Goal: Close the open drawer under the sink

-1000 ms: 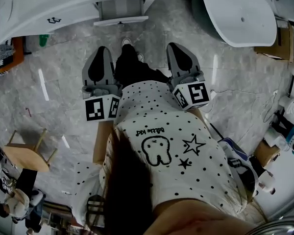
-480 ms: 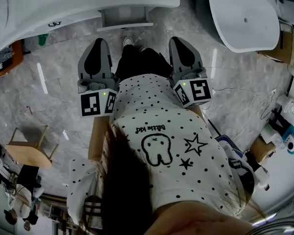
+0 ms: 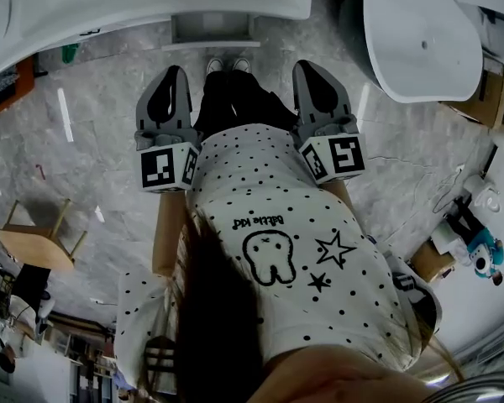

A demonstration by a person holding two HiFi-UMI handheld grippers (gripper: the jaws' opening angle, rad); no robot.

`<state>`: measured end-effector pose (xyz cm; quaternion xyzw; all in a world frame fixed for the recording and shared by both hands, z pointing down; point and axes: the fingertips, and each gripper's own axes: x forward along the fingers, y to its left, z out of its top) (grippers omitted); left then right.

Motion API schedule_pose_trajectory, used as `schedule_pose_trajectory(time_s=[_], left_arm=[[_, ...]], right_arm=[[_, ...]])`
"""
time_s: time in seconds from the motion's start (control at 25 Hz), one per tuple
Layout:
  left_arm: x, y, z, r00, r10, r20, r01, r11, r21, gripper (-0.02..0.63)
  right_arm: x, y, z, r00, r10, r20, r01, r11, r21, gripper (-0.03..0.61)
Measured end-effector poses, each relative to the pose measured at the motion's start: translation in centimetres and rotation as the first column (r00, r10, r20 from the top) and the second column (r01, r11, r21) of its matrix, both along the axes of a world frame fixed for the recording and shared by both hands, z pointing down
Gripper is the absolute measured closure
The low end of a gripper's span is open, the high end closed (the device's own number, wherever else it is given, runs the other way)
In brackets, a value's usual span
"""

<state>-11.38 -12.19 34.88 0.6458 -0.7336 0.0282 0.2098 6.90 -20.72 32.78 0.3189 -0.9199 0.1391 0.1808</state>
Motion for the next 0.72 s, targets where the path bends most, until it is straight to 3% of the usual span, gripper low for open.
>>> schedule_pose_trajectory(time_s=[0.12, 0.2, 0.28, 0.4, 0.56, 0.72], left_arm=[[0.0, 1.0, 6.5, 0.999, 0.033, 0.027, -0.029, 0.989, -0.148, 0.597], [0.3, 1.5, 10.7, 0.997, 0.073, -0.002, -0.071, 0.970, -0.234, 0.576], [0.8, 1.6, 15.3, 0.994, 0.098, -0.047, -0.108, 0.945, -0.307, 0.495], [2.2, 1.8, 25.2, 0.987, 0.102, -0.125, -0.145, 0.901, -0.408, 0.480], [3.4, 0.4, 37.0, 0.976, 0.199, -0.085, -0.215, 0.845, -0.490, 0.476], [3.8, -1.3, 42.9, 0.977, 0.192, -0.089, -0.211, 0.842, -0.496, 0.462]], right_arm=[[-0.4, -0.3, 0.5, 0.999, -0.030, -0.011, 0.030, 0.999, -0.012, 0.565], [-0.9, -0.4, 0.6, 0.998, -0.053, -0.019, 0.053, 0.998, -0.017, 0.565], [-1.5, -0.4, 1.1, 0.996, -0.084, -0.034, 0.083, 0.996, -0.031, 0.566], [-1.7, -0.1, 4.6, 0.990, -0.123, -0.071, 0.116, 0.989, -0.091, 0.565], [-1.7, -0.1, 10.2, 0.991, -0.102, -0.089, 0.086, 0.981, -0.171, 0.565], [-1.3, -0.2, 14.8, 0.993, -0.047, -0.111, 0.021, 0.973, -0.229, 0.565]])
